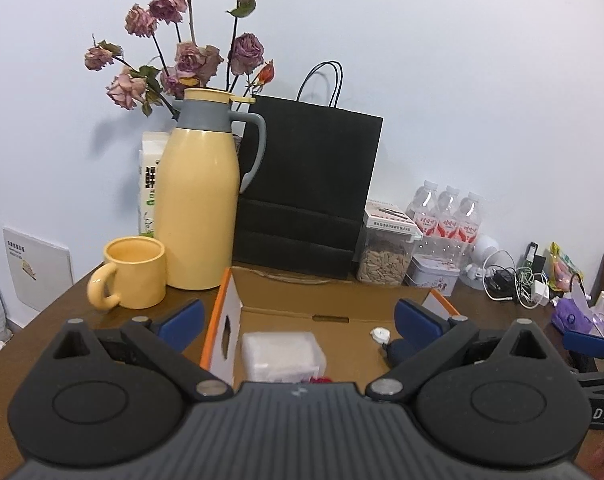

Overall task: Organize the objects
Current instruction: 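Grasp the glittery bag with the left tool while the right tool grasps the plush hamster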

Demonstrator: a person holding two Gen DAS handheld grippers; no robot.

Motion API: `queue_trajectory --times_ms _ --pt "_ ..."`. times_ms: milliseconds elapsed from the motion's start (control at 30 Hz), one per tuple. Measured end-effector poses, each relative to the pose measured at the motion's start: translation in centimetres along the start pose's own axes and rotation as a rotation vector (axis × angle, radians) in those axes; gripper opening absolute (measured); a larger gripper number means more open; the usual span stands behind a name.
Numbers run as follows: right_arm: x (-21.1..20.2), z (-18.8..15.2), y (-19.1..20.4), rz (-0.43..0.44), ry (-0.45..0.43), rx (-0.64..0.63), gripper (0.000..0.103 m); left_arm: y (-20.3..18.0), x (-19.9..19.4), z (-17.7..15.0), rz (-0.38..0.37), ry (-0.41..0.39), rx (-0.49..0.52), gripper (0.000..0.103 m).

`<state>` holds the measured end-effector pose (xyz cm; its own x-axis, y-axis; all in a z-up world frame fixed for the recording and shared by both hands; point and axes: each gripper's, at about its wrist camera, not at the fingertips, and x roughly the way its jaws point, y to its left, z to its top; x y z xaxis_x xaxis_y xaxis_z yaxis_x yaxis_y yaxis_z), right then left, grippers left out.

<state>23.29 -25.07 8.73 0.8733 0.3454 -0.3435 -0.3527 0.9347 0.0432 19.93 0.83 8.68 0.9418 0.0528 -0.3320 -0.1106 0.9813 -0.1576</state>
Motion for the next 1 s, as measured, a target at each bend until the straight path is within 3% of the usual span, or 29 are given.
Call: queue_trajectory --times_ms 467,867,1000 --pt "-5.7 -5.0 -0.2 -0.004 0.078 -0.013 0.103 2.5 -5.6 -3.8 0.023 0.070 0.032 0.103" --pt "-6.4 -10.0 1.4 0.041 0.210 -0.016 0.103 4.5 -7.6 -7.8 0.025 0.166 0.012 0.103" --pt "-6.1 -10.1 2.2 0.079 0.218 -0.042 0.103 4.9 -8.1 -8.7 0.019 0.192 0.020 0.103"
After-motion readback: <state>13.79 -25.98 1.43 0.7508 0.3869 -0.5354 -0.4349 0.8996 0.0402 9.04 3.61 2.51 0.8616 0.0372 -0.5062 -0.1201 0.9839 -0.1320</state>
